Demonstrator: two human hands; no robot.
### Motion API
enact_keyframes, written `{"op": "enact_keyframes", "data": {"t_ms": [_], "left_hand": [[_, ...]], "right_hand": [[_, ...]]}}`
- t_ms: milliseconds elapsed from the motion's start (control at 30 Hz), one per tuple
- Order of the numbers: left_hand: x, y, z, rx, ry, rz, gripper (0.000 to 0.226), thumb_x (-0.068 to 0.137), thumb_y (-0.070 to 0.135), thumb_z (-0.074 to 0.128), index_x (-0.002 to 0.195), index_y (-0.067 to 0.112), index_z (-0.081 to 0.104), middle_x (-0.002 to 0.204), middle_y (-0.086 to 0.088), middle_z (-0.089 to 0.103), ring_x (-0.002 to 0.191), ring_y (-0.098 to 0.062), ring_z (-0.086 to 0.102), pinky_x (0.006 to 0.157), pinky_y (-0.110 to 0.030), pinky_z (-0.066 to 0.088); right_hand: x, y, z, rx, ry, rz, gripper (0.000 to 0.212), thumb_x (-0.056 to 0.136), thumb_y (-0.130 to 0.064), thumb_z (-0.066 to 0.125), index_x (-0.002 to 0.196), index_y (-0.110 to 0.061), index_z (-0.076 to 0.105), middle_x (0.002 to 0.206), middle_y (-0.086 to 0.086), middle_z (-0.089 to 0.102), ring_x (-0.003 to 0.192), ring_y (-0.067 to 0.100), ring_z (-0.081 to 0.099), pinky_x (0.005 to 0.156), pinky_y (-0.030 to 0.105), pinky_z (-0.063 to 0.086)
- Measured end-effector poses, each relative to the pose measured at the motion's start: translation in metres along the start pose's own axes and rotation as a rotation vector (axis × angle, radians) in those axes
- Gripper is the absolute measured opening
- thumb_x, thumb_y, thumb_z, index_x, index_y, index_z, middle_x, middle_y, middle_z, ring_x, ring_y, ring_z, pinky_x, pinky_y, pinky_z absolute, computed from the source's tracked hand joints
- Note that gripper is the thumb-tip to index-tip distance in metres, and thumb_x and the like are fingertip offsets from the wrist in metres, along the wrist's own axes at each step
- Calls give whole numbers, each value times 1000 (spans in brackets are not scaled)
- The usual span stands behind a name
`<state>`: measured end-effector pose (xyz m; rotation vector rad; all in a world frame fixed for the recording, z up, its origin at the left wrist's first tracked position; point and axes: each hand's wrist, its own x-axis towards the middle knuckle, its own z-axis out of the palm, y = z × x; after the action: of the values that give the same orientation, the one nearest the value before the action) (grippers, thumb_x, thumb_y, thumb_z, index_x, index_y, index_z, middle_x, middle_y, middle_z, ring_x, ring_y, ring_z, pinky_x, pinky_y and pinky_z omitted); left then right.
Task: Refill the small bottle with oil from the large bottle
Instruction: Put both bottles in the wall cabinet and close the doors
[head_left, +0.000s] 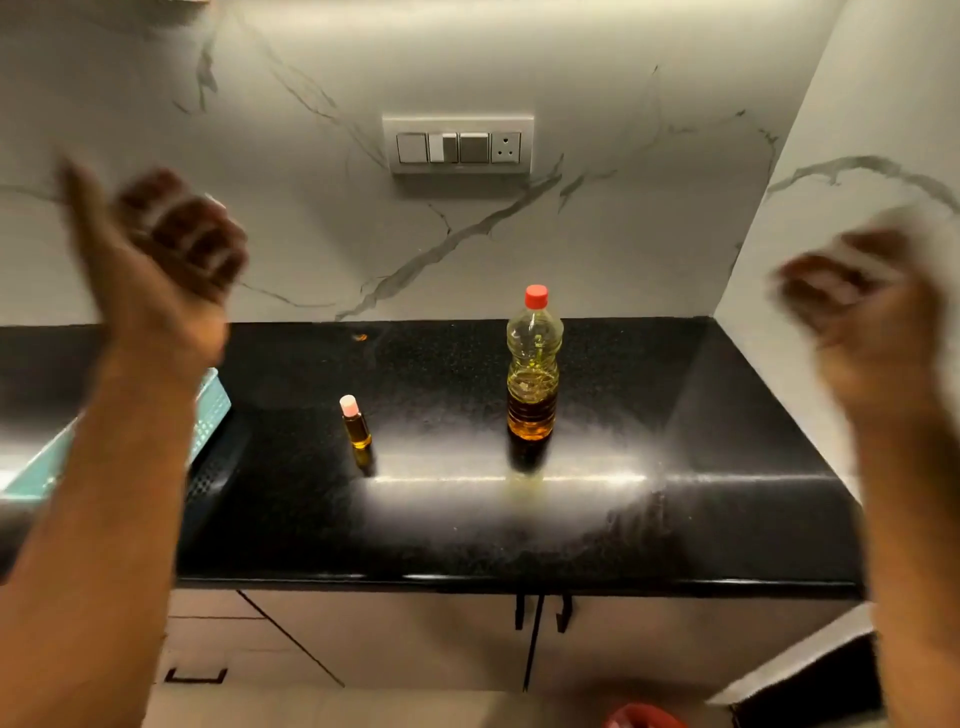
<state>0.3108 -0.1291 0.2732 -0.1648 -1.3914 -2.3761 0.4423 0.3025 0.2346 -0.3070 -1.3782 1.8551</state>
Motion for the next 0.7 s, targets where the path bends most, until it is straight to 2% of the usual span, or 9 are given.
{"op": "enact_keyframes", "data": {"t_ms": [67,100,167,233,333,467,567,700], "left_hand": [[-18,-45,3,339,43,34,27,97,45,46,85,25,59,70,7,65,66,-10,62,60,-26,53],[-30,-78,-3,518,60,90,18,96,42,51,86,27,55,73,8,63,67,-7,60,62,-29,53],[-49,-140,-29,711,107,126,17,90,34,61,96,19,56,87,4,61,76,-9,58,74,-34,50],[-54,-188,-60,892,155,108,37,86,30,67,111,5,54,107,-11,57,96,-23,56,88,-33,44],[-60,-227,-88,1005,133,-74,66,78,29,76,129,2,44,129,-21,46,119,-33,48,103,-35,38],[-48,-249,-103,1098,65,-291,88,75,35,79,143,9,29,145,-18,33,130,-31,43,110,-38,36],[-32,-257,-106,1152,11,-337,90,77,28,78,146,11,24,147,-17,32,131,-32,43,108,-39,36],[-17,-268,-106,1194,-52,-331,79,79,19,76,142,10,28,140,-17,39,125,-33,47,102,-41,39]], "right_hand": [[-17,57,22,-390,-93,42,12,96,-28,57,106,-23,58,96,4,64,87,21,64,72,31,54],[-32,94,35,-618,-169,85,39,89,-33,67,123,-19,52,112,8,60,99,23,61,80,33,53],[-57,162,59,-782,-316,206,92,76,-40,79,147,-16,27,141,14,40,126,26,46,102,40,45],[-68,205,74,-825,-343,275,112,71,-39,84,153,-16,12,152,14,24,140,29,31,113,41,33],[-69,241,89,-814,-296,329,115,69,-37,85,153,-18,9,152,11,21,139,30,32,112,39,32],[-56,270,105,-790,-169,313,114,65,-34,88,150,-17,15,148,13,29,134,30,38,111,43,37],[-43,284,114,-743,-61,281,108,63,-32,89,147,-14,23,141,14,38,128,28,44,106,38,40],[-37,297,116,-747,-11,234,102,62,-28,90,143,-13,29,135,10,45,121,23,48,95,27,39]]}}
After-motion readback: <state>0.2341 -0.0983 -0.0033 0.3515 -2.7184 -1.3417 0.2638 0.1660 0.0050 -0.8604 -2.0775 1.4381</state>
